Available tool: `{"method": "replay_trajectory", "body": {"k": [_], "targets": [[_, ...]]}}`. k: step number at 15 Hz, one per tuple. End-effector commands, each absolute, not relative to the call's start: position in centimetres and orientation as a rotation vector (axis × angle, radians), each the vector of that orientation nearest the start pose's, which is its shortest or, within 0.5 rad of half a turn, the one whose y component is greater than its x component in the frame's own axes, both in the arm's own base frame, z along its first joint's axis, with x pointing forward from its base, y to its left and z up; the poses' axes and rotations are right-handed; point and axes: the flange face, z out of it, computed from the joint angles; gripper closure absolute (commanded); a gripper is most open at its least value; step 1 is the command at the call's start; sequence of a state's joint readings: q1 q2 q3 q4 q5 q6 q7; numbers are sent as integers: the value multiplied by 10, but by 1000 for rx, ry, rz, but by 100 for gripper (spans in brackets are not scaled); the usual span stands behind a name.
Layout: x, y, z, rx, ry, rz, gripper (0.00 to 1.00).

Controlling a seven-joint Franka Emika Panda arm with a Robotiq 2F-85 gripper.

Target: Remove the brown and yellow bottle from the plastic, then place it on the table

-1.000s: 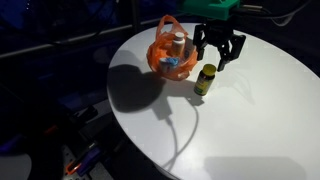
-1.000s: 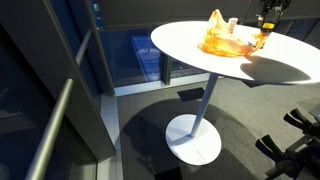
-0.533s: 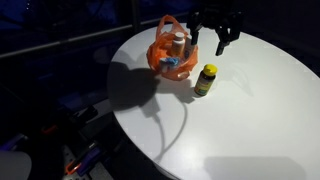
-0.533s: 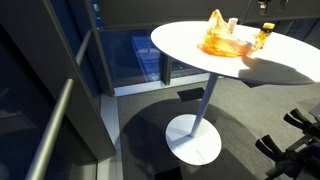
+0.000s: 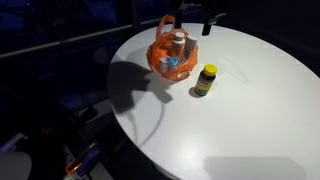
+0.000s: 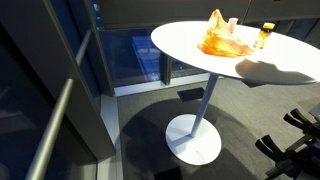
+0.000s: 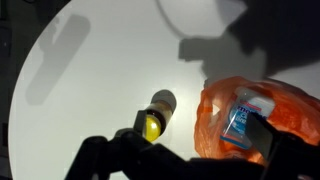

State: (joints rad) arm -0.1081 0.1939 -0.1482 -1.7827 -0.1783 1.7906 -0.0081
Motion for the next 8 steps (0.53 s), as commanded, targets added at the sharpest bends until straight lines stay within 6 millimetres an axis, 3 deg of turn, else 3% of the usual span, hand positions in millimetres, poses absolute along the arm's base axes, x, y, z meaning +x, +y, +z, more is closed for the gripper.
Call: {"method": "replay_trajectory", "body": {"k": [1, 8], "targets": [[555, -153, 460, -3302, 253, 410, 0], [543, -143, 480, -3295, 207, 468, 0]]}}
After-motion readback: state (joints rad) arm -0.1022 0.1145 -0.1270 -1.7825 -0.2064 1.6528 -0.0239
